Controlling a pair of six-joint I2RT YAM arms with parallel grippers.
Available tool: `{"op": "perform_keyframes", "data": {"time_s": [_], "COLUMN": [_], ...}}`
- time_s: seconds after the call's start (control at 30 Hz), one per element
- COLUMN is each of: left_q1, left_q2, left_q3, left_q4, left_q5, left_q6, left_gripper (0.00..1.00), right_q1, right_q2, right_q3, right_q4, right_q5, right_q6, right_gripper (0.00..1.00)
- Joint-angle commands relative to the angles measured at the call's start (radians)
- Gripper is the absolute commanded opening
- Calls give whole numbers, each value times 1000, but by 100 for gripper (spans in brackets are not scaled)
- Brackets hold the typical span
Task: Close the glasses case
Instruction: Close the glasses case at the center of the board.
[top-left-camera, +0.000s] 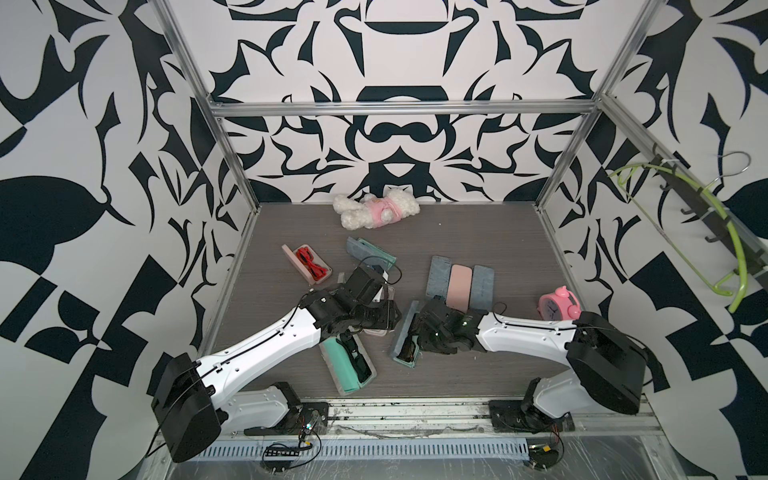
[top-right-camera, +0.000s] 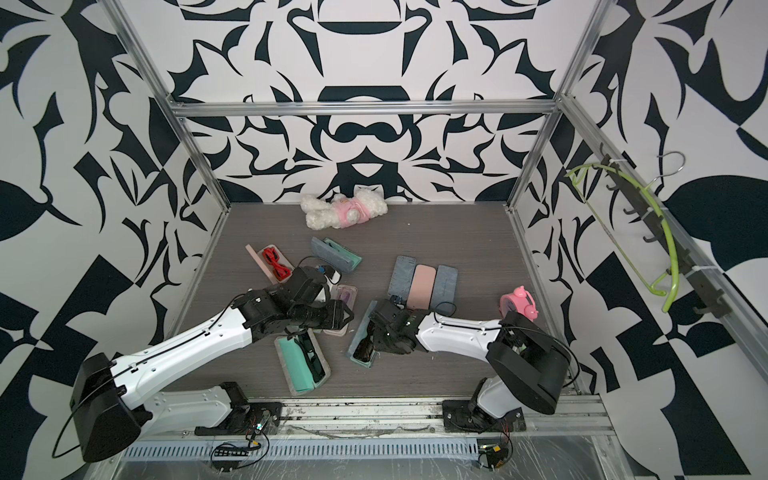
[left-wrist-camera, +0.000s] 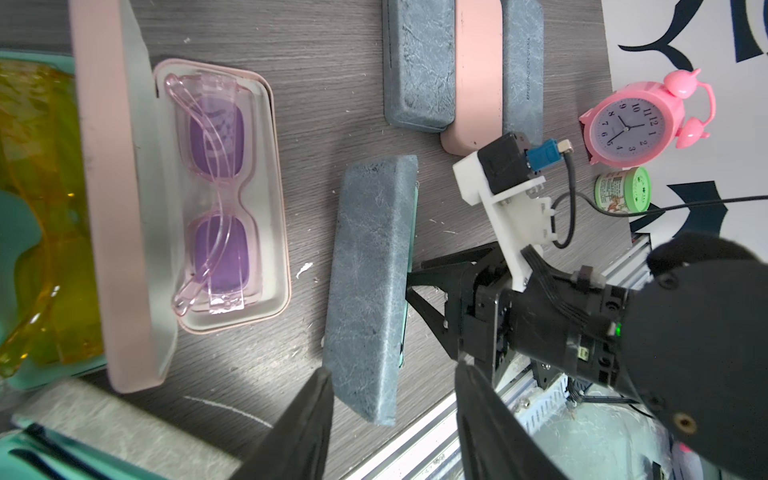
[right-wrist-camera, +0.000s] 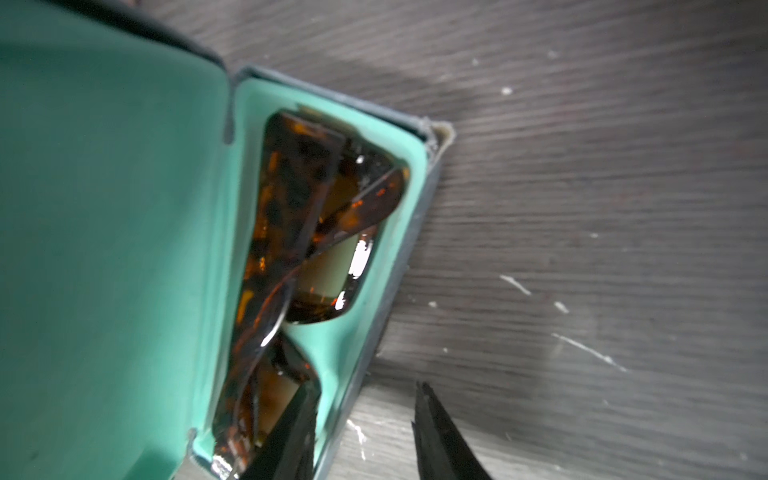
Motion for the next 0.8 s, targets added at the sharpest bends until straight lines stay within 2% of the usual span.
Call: {"op": "perform_keyframes", "data": {"time_s": [0.0, 0.33, 0.47, 0.77], "left_q1": [5, 5, 5, 4], "left_q2": [4, 10, -3, -16], "left_q3": [-17, -63, -79, -120], "left_q4": [38, 75, 70, 61], "left_q5": [38, 72, 66, 56], "left_q6": [6, -28, -36, -54], "left_gripper": [50, 45, 43, 40], "right_q1": [6, 5, 3, -6], "right_q2": [-4, 35, 50, 62], "right_q3": [44, 84, 93, 98], "right_q4": [-22, -42, -45, -49], "right_q5": [38, 60, 63, 63], "right_q6": [3, -26, -34, -50], "right_gripper": [39, 31, 30, 21]}}
